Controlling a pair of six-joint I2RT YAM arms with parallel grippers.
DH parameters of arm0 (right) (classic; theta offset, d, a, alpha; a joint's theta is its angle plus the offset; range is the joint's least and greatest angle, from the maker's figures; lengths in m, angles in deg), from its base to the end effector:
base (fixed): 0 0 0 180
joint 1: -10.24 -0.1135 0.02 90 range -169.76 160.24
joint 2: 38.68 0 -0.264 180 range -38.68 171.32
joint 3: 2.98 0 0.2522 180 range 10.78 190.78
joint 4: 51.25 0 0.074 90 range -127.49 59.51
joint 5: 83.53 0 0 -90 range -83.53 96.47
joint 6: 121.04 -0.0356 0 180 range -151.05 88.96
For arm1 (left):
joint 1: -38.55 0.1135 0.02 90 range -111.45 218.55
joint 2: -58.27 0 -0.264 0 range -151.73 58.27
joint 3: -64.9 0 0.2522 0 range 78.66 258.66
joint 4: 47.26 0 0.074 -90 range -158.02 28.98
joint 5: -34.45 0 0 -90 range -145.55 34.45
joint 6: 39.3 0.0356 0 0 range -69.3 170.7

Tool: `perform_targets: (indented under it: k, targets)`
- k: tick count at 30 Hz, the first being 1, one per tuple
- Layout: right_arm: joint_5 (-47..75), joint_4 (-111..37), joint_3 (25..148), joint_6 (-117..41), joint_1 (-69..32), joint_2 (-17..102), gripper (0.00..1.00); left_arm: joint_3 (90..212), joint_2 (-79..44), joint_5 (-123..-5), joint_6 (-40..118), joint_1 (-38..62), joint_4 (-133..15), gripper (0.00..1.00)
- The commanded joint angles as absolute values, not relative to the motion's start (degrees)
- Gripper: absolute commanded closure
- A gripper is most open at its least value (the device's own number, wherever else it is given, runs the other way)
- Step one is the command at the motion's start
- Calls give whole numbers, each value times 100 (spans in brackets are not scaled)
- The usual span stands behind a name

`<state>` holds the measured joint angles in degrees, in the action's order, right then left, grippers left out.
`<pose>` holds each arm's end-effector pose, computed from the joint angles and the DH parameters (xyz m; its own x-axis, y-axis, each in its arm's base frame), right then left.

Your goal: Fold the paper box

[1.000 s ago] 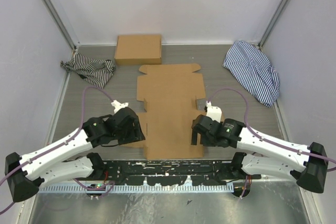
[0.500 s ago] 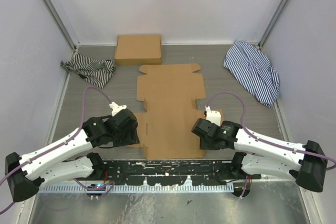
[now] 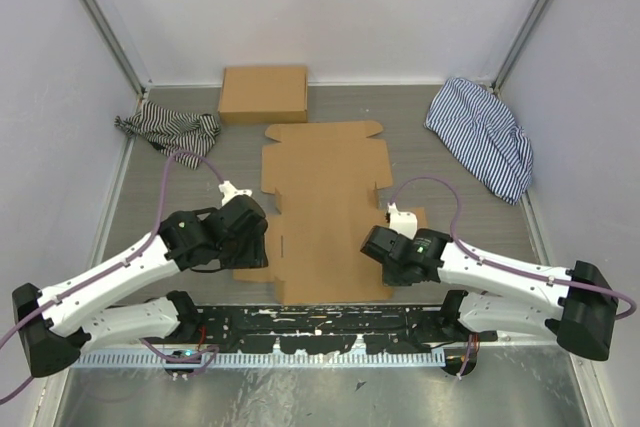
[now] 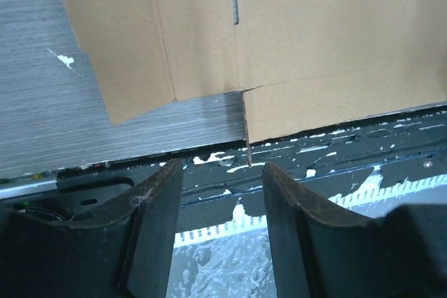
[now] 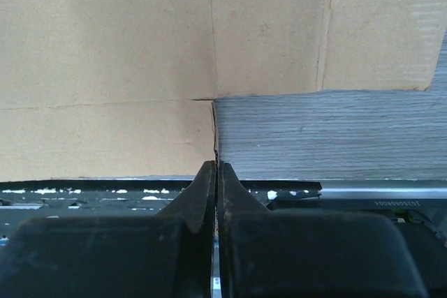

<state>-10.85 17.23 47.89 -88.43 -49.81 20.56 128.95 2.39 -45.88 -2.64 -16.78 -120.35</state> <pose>0.0886 0.1325 0.1985 -0.9303 -0.0038 -0.3668 -0.0180 0.9992 0.0354 0.1004 -0.1346 0.2691 -0.9255 -0.0521 -0.3751 0.0466 0.9673 -0.2492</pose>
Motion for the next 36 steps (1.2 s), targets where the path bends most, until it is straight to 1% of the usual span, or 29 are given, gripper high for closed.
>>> perform_targets:
  k: [1, 6, 10, 14, 18, 21, 27, 30, 32, 36]
  targets:
    - [-1367, 2045, 5482, -8858, -5017, 1891, 99, 13379, 155, -4765, 369, -1693, -12152, 44]
    - [-1582, 2725, 6897, -8616, -5013, 1967, 99, 13813, 87, -5141, 844, -1694, -12052, 42]
    - [-1747, 3091, 8059, -8368, -4905, 2290, 99, 14216, -34, -5378, 1215, -1728, -11951, 40]
    - [-1604, 3222, 8665, -7962, -4594, 2776, 99, 14759, -208, -5275, 1547, -1940, -11989, 37]
    - [-1208, 3034, 8682, -7619, -4265, 3008, 99, 15375, -405, -4716, 1959, -2373, -12146, 31]
    - [-973, 2901, 8628, -7507, -4105, 3010, 99, 15614, -604, -4189, 2327, -2771, -12149, 29]
    - [-484, 2942, 8626, -7502, -4062, 2799, 97, 15775, -1179, -2764, 3137, -3978, -12094, 26]
    - [-182, 3020, 8485, -7527, -4065, 2659, 97, 15751, -1499, -2437, 3432, -4451, -12036, 25]
    - [-59, 3085, 8411, -7530, -4058, 2607, 97, 15626, -1743, -2128, 3577, -4697, -11969, 24]
    - [-7, 3186, 8346, -7578, -4061, 2499, 97, 15492, -2025, -1118, 3579, -4934, -12022, 23]
